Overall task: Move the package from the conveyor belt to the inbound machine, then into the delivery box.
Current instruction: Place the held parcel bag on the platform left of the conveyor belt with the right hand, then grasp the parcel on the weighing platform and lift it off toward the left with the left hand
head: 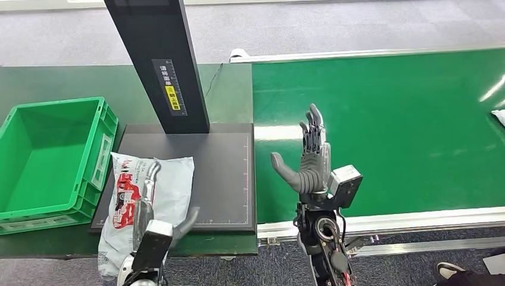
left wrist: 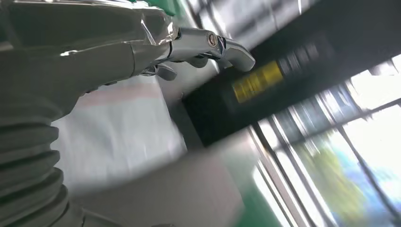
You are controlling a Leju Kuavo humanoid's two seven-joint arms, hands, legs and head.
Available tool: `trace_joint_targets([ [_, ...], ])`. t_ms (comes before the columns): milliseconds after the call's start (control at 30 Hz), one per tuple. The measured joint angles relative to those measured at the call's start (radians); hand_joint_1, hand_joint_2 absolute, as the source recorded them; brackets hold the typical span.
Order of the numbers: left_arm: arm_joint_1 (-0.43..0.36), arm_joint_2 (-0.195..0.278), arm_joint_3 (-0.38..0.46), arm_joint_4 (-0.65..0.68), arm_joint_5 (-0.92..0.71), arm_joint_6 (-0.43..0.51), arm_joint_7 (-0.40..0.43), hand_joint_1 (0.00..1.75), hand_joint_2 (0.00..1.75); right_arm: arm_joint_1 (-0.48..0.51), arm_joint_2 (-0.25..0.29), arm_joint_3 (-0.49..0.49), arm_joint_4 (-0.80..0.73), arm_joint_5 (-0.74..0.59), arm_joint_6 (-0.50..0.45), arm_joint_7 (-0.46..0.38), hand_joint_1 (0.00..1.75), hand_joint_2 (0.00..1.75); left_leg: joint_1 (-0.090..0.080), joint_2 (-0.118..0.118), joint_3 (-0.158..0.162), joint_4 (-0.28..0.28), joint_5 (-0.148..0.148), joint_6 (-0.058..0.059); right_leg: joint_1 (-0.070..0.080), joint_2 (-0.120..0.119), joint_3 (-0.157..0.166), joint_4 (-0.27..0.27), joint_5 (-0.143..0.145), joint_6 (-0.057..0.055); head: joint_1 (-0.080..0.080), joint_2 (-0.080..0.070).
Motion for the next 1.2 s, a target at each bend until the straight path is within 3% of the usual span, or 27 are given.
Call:
trace_joint_targets([
  [100, -0.102, 0.000, 0.041, 0.113, -0.204, 0.190, 0.126, 0.00, 1.75, 0.044, 0.015, -0.015, -0.045, 0.004, 0.009, 0.006, 0.00, 1.75, 0.000, -0.001, 0.000, 0.000, 0.001, 0.000, 0.000, -0.001, 0.001, 0.000, 0.000, 0.000, 0.000, 0.000],
  [167, -0.176, 0.002, 0.065, 0.215, -0.317, 0.252, 0.203, 0.00, 1.75, 0.064, 0.023, -0.021, -0.070, 0.009, 0.014, 0.012, 0.00, 1.75, 0.000, 0.000, 0.000, 0.000, 0.001, 0.000, 0.000, -0.001, 0.001, 0.000, 0.001, -0.001, 0.000, 0.000],
  [300, -0.284, 0.005, 0.093, 0.395, -0.412, 0.296, 0.269, 0.00, 1.75, 0.088, 0.033, -0.023, -0.102, 0.016, 0.018, 0.023, 0.00, 1.75, 0.000, 0.001, 0.001, 0.000, 0.002, 0.000, 0.000, 0.000, 0.001, 0.000, 0.002, -0.001, 0.000, 0.000],
  [433, -0.329, 0.005, 0.106, 0.486, -0.437, 0.307, 0.288, 0.00, 1.75, 0.098, 0.035, -0.025, -0.115, 0.018, 0.018, 0.024, 0.00, 1.75, 0.000, 0.000, 0.000, 0.000, 0.002, 0.000, 0.000, 0.000, 0.000, 0.000, 0.002, -0.001, 0.000, 0.000],
  [567, -0.386, 0.013, 0.118, 0.586, -0.534, 0.324, 0.376, 0.00, 1.75, 0.107, 0.035, -0.029, -0.121, 0.019, 0.018, 0.025, 0.00, 1.75, 0.000, 0.000, 0.000, 0.000, 0.002, 0.000, 0.000, 0.000, 0.000, 0.000, 0.001, -0.001, 0.000, 0.000],
  [867, -0.501, 0.023, 0.142, 0.775, -0.584, 0.254, 0.387, 0.00, 1.75, 0.147, 0.035, -0.042, -0.158, 0.007, 0.019, 0.025, 0.00, 1.75, 0.000, 0.000, 0.001, 0.000, 0.002, 0.000, 0.000, 0.000, 0.001, 0.000, 0.002, -0.001, 0.000, 0.000],
  [1200, -0.592, 0.019, 0.130, 0.877, -0.689, 0.085, 0.512, 0.00, 1.75, 0.155, 0.035, -0.066, -0.178, 0.006, 0.033, 0.024, 0.00, 1.75, 0.000, 0.000, 0.009, 0.000, 0.001, 0.000, 0.000, -0.001, 0.012, 0.000, 0.000, -0.001, 0.000, 0.000],
])
